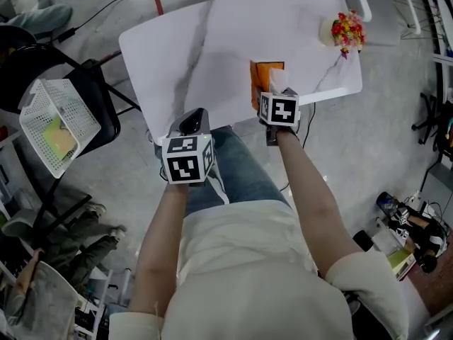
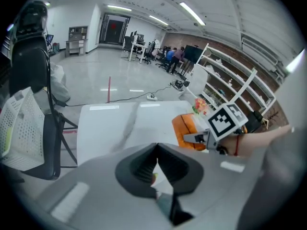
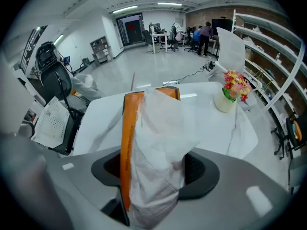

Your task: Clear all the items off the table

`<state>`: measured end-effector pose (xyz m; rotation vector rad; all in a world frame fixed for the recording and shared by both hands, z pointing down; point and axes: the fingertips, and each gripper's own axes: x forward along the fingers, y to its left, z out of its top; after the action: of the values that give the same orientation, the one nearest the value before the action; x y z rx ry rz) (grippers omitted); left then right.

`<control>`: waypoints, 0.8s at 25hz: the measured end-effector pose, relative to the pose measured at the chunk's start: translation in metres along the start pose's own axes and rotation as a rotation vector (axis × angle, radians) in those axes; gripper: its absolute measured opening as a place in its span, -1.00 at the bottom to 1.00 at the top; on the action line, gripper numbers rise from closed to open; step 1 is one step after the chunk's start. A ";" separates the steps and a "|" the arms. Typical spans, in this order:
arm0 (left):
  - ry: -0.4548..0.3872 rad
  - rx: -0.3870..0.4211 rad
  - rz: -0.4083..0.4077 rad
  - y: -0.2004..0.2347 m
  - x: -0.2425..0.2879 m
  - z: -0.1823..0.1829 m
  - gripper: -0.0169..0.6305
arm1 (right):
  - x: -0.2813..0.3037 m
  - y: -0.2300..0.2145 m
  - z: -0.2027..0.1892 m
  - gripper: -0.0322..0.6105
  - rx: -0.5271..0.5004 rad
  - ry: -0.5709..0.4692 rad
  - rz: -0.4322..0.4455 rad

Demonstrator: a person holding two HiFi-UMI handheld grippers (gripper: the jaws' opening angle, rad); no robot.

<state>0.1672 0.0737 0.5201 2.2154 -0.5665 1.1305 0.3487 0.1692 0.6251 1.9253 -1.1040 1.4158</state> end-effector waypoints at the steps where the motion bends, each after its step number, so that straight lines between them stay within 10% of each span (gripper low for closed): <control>1: -0.006 -0.003 0.003 0.003 -0.005 0.000 -0.92 | -0.005 0.005 0.001 0.01 -0.003 -0.005 0.005; 20: -0.107 -0.065 0.043 0.075 -0.093 -0.011 -0.92 | -0.078 0.118 0.011 0.00 -0.129 -0.075 0.084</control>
<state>0.0641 0.0352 0.4709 2.2268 -0.6895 1.0049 0.2459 0.1209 0.5403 1.8737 -1.2923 1.2905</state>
